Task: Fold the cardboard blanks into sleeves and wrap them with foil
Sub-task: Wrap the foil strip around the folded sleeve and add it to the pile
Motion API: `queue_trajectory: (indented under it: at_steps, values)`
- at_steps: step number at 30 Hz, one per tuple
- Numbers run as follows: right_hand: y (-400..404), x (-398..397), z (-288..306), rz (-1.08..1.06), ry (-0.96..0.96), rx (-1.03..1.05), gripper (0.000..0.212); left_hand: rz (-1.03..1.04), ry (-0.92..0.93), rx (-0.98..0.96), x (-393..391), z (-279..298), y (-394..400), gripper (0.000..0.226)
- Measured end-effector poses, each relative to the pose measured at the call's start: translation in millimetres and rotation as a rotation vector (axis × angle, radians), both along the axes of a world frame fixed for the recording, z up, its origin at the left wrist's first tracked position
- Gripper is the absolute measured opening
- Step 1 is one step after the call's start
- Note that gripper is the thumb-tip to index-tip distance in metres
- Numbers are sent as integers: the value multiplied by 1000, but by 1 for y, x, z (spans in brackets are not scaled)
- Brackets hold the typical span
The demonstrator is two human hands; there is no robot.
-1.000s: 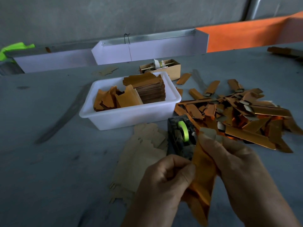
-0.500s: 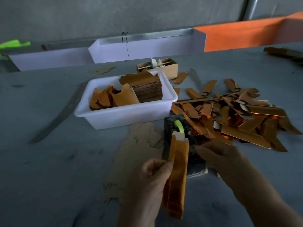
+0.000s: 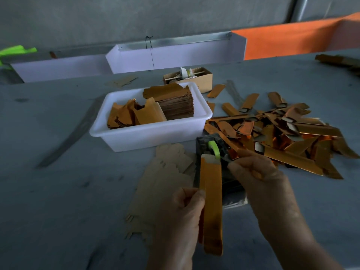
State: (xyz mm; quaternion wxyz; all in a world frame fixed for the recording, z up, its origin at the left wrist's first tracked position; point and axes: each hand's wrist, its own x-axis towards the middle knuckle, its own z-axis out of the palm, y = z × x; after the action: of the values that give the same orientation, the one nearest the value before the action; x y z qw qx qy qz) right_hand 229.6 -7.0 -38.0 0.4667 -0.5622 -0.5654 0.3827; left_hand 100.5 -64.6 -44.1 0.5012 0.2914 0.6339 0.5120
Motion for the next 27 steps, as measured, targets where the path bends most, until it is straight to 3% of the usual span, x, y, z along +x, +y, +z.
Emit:
queue_trajectory:
  at_steps: [2,6,10,27]
  values:
    - [-3,6,2,34,34,-44,11,4,17,8,-1,1,-1,22]
    - [-17,14,1,65,-255,-2,15,35,-13,49,-1,3,0,22]
    - [-23,10,-5,53,-368,11,11,-4,2,106,6,6,1,22]
    - [-26,5,-16,23,-453,211,9,-139,366,166,19,9,18,13]
